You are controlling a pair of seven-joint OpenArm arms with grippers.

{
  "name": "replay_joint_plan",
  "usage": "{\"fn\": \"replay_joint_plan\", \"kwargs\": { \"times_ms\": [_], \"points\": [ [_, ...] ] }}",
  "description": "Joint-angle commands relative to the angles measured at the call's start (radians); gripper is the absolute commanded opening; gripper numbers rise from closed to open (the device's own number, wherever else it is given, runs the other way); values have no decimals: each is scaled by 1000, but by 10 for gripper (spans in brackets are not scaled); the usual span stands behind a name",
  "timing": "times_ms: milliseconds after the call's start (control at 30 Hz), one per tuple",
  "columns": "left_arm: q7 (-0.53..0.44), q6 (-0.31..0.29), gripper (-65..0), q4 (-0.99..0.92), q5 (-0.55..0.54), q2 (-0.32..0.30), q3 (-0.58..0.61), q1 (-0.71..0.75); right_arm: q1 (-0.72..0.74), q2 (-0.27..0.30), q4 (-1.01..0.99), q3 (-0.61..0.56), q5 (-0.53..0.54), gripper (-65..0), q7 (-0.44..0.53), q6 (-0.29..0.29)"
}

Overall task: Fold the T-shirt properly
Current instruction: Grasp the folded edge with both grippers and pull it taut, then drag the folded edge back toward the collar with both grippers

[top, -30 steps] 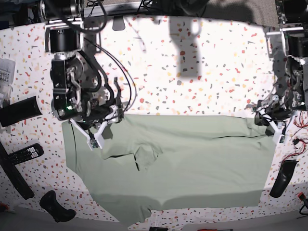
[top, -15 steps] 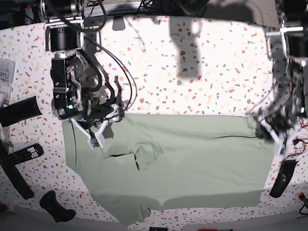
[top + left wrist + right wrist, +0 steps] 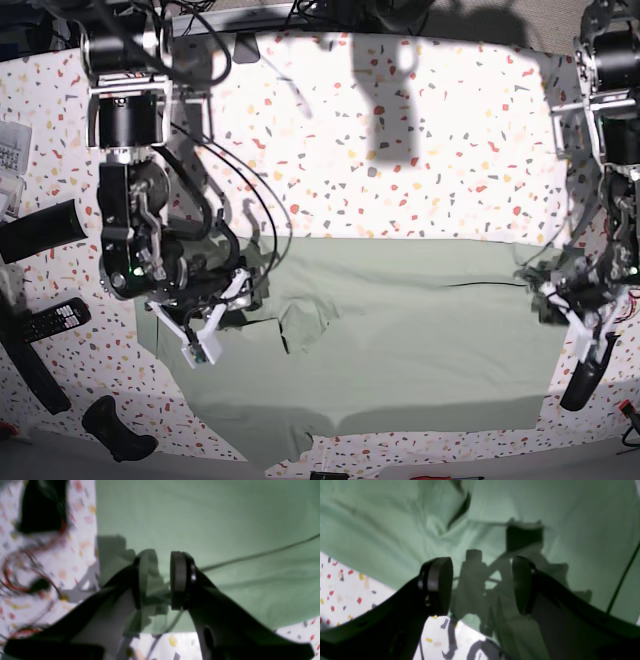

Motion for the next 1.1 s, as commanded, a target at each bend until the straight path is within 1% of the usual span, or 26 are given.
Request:
{"fn": "replay_joint_plan", "kwargs": {
  "times_ms": [0,100,200,300,367,433,467,533,633,700,733,833,900,967,1067],
  "points": [
    [-40,-5,-510,-16,-12,-17,-5,-28,24,5,9,3,3,-286,36,6],
    [-88,-6,-510,-118,-13,-16,-5,-28,24,5,-40,3,-1,-286,87,5],
    [-125,-55,-510,-182,-20,-16,-5,-27,25,5,-117,3,-51,-286,147,3],
    [-138,-58,-510,-214,-32,-5,-5,-28,25,5,-220,3,-88,-286,197,3],
    [-166,-58,-510,-248,-12,10,-5,-27,25,5,-291,3,-97,-286,217,-1],
    [-180,-57,-510,-291,23,31,-5,-28,25,5,-350,3,-94,-286,216,-19],
    [-177,-58,-510,-307,39,41,-5,-28,24,5,-367,3,-94,-286,205,-19],
    [-119,-58,-510,-311,37,54,-5,-27,24,5,-371,3,-92,-286,146,-18],
    [-57,-67,-510,-290,18,51,-5,-27,24,6,-338,3,-64,-286,64,-5],
    [-15,-73,-510,-264,18,43,-5,-27,23,5,-307,3,-36,-286,30,20],
    [6,-74,-510,-252,12,38,-5,-27,20,5,-291,3,-21,-286,20,32],
    [45,-82,-510,-230,-28,20,-5,-21,0,5,-239,3,17,-286,-6,40],
    [83,-113,-510,-216,-63,8,-5,-5,-27,5,-200,3,34,-286,-18,41],
    [87,-143,-510,-209,-97,-7,-5,24,-63,6,-159,3,34,-286,-17,42],
    [64,-145,-510,-202,-111,-28,-5,68,-122,6,-98,3,34,-286,-16,41]
  ]
}}
